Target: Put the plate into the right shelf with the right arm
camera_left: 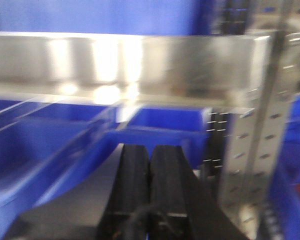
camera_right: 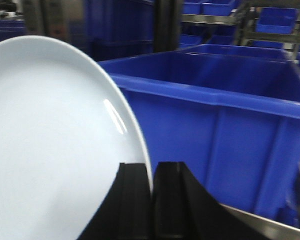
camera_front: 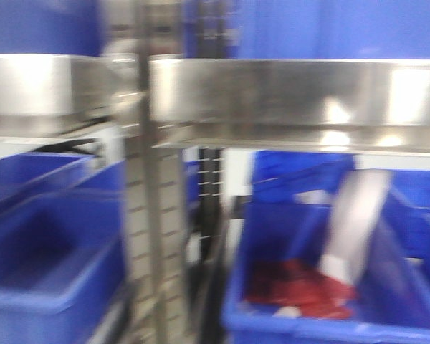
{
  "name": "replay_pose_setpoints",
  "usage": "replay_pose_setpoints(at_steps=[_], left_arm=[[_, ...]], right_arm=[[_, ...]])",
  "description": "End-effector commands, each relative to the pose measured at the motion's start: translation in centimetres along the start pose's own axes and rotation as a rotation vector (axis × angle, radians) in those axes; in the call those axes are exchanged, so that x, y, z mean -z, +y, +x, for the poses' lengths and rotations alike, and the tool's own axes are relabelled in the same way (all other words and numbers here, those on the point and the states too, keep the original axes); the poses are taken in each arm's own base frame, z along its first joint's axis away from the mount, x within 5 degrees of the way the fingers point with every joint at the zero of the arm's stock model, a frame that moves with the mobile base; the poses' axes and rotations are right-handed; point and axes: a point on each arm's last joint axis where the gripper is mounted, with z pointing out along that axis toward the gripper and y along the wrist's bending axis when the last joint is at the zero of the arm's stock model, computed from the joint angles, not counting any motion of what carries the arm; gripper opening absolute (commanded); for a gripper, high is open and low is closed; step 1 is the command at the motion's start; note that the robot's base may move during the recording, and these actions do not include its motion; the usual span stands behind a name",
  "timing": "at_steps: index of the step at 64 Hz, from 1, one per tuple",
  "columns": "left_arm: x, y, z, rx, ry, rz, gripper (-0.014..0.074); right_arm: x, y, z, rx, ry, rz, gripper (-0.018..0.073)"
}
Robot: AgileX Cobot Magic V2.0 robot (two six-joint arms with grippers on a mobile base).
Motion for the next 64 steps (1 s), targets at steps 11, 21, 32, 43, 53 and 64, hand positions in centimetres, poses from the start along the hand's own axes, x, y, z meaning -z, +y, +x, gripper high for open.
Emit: replay_pose_setpoints(at_steps=[11, 21, 32, 43, 53, 64], left_arm=[[0.07, 0.2, -0.51, 0.004, -0.082, -0.026, -0.0047], [0.07, 0.2, -0.51, 0.004, -0.082, -0.026, -0.0047], [0.07, 0.2, -0.51, 0.004, -0.082, -0.026, -0.0047], [0.07, 0.2, -0.51, 0.004, -0.082, -0.026, -0.0047], [0.07, 0.2, -0.51, 0.004, -0.082, -0.026, -0.0047], [0.07, 0.2, -0.51, 0.004, -0.082, -0.026, -0.0047]], right_arm=[[0.17, 0.24, -1.63, 0.017, -0.106, -0.022, 0.0054], [0.17, 0.24, -1.63, 0.017, -0.106, -0.022, 0.0054], [0.17, 0.24, -1.63, 0.017, -0.106, -0.022, 0.0054], [0.17, 0.24, -1.63, 0.017, -0.106, -0.022, 0.0054], [0.17, 0.24, -1.63, 0.017, -0.106, -0.022, 0.0054], [0.17, 0.24, -1.63, 0.017, -0.106, -0.022, 0.0054]])
